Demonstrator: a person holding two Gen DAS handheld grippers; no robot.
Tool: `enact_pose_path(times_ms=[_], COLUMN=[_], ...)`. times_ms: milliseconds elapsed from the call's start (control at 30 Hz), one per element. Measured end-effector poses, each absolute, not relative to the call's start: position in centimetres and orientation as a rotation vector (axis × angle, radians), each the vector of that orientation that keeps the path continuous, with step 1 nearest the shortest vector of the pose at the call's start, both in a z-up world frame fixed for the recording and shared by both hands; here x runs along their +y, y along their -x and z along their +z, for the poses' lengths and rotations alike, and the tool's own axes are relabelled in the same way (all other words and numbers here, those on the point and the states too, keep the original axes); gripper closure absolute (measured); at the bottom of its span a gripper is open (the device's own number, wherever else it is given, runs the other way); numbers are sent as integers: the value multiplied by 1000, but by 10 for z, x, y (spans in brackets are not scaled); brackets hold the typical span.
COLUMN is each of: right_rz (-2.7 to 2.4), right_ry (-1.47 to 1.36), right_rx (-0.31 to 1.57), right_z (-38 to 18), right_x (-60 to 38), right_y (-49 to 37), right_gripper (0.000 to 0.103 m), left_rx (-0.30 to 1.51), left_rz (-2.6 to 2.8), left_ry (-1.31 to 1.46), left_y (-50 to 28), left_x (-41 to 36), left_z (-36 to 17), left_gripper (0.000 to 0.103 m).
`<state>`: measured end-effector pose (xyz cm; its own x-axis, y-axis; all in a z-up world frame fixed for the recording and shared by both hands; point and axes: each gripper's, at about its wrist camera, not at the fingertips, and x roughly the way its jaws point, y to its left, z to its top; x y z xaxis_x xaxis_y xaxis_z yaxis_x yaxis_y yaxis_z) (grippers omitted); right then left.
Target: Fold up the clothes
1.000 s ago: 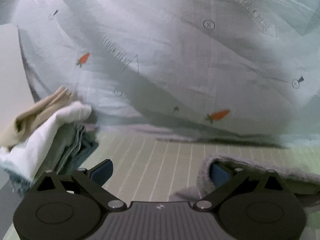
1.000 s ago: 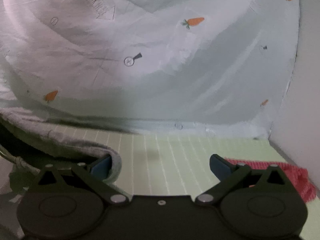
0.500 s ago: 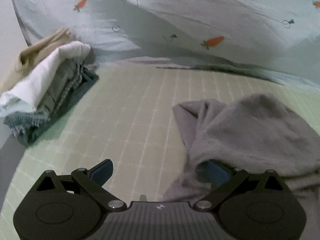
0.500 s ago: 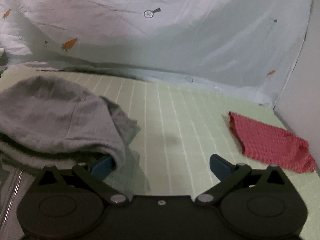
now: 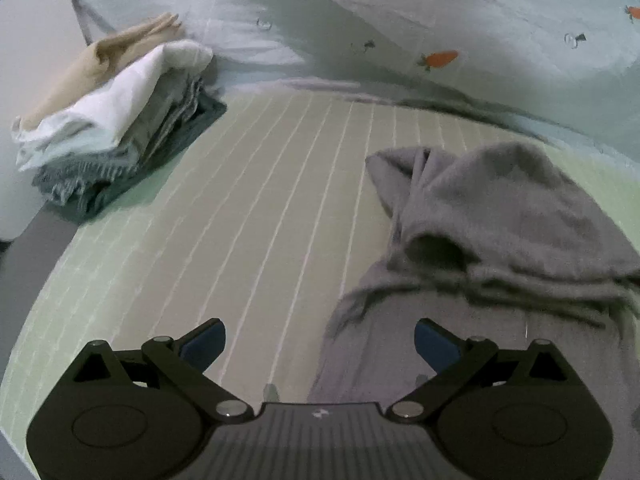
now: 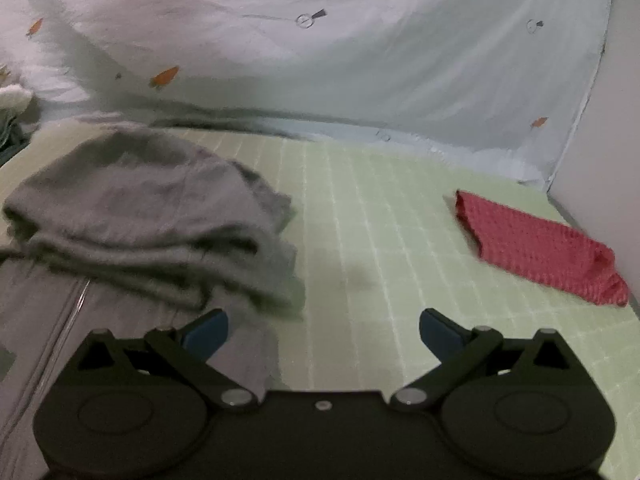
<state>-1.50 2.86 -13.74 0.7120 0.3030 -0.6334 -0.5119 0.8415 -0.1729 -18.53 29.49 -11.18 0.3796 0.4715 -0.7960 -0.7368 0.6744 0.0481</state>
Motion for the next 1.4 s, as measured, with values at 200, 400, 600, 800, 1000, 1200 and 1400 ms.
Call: enact_pose_path(times_ms=[200, 400, 600, 800, 1000, 1200, 1400], right_rz=[485, 491, 500, 522, 525, 546, 598], right_ry=[369, 358, 317, 274, 217, 242, 215], right_rx=[693, 753, 819, 862, 918, 932, 959], right_z=[-152, -166, -178, -184, -186, -188, -187], right_x=[16, 6, -2, -13, -27, -28, -25], right_y=[42, 58, 70, 85, 95, 112, 125], right_gripper=[0, 0, 0, 0, 0, 0, 5], left_rx=[942, 999, 1061, 1082, 1075, 1075, 1077], left_rz=[775, 755, 738, 719, 677, 597, 573], left_ry=[363, 365, 363, 393, 461, 426, 393], left_y=[206, 222, 231, 246, 262, 269, 269], left_x=[278, 262, 254, 242, 232, 219, 207], left_z=[-126, -140, -152, -160, -165, -170, -169], left_gripper=[3, 3, 3, 3, 2, 1, 9])
